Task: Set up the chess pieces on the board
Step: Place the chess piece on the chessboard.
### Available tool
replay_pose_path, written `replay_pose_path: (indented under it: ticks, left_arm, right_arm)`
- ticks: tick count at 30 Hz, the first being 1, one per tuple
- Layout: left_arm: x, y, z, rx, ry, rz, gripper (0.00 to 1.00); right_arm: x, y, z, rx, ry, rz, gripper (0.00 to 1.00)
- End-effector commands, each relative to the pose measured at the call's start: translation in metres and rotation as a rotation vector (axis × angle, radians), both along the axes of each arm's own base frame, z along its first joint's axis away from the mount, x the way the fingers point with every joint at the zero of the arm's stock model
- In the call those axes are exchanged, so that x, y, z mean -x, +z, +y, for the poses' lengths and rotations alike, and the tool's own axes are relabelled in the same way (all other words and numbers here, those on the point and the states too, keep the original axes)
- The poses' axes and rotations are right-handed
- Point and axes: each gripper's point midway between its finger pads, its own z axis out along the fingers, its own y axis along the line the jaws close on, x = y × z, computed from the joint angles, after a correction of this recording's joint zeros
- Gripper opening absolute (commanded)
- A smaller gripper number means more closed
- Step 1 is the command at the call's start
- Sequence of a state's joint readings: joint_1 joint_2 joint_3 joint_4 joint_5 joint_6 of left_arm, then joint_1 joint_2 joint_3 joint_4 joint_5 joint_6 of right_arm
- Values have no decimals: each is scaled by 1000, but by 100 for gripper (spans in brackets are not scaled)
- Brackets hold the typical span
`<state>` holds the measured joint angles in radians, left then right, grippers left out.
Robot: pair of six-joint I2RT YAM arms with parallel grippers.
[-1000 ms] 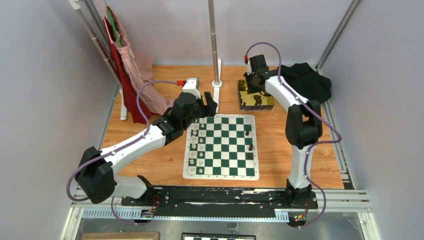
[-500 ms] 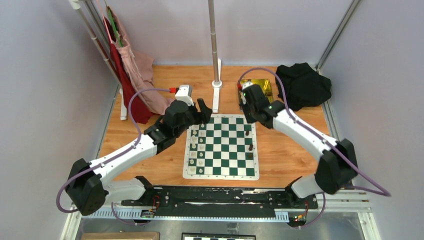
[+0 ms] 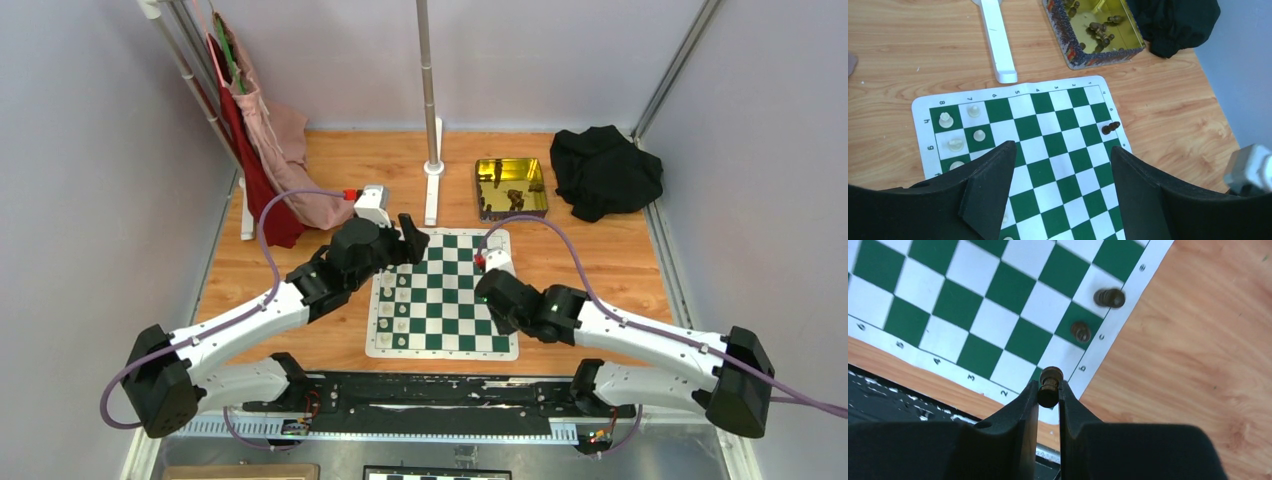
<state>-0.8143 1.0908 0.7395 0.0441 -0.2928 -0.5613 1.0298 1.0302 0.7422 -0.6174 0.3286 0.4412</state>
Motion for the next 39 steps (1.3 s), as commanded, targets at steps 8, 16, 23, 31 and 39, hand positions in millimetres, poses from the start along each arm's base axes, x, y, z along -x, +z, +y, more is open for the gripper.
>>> replay_pose_path:
  ticks: [8, 16, 23, 31, 39]
  left_arm:
    - [3, 0, 0, 3, 15, -9, 75]
    - [3, -4, -2, -3, 14, -1, 74]
    - [3, -8, -4, -11, 13, 5, 75]
    - [3, -10, -2, -15, 18, 6, 74]
    - [4, -12, -3, -16, 14, 10, 76]
  right_arm:
    - [40, -51, -17, 39, -101, 88, 0]
    - [45, -69, -17, 41, -96, 113, 0]
    - [42, -70, -6, 41, -70, 119, 0]
    - [45, -77, -3, 45, -64, 143, 0]
    - [47, -77, -5, 43, -61, 149, 44]
